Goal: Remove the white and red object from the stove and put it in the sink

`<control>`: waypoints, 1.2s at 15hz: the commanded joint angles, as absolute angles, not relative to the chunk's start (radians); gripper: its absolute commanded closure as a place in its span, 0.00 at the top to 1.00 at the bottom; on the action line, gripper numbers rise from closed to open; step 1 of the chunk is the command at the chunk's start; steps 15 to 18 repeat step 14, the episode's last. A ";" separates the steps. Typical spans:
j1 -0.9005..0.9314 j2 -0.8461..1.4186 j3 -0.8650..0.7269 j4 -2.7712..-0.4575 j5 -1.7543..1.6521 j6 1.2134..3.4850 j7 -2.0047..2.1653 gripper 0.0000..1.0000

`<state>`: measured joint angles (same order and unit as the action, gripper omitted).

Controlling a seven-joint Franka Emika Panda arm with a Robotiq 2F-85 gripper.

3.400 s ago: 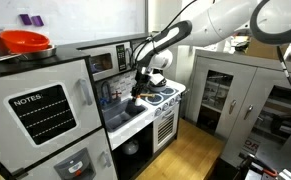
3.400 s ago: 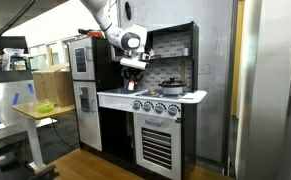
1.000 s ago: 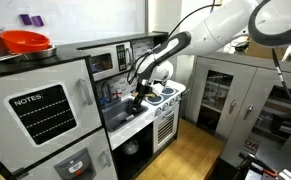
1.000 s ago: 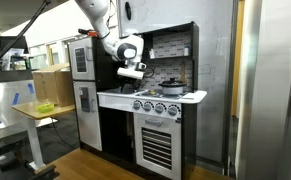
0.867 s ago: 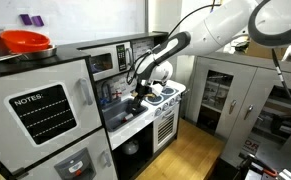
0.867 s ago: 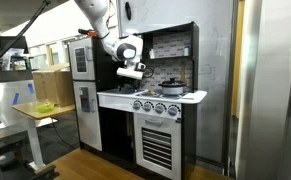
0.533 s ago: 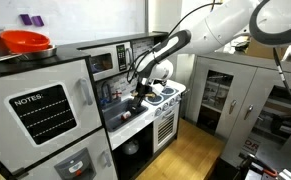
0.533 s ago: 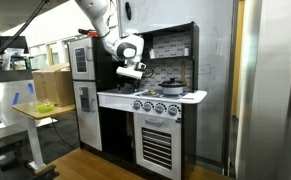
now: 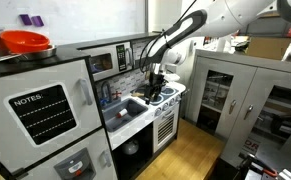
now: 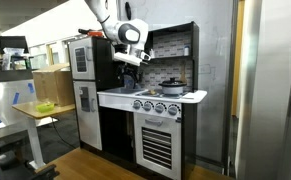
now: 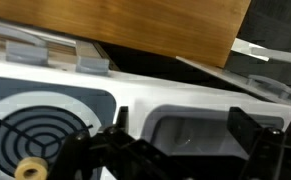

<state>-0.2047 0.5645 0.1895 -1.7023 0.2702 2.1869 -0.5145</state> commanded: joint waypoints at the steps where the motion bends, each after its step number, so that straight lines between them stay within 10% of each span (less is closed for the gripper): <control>1: -0.171 0.452 0.126 -1.789 0.248 2.103 -0.406 1.00; 18: -0.072 0.093 -0.005 -2.132 0.099 2.148 -0.010 1.00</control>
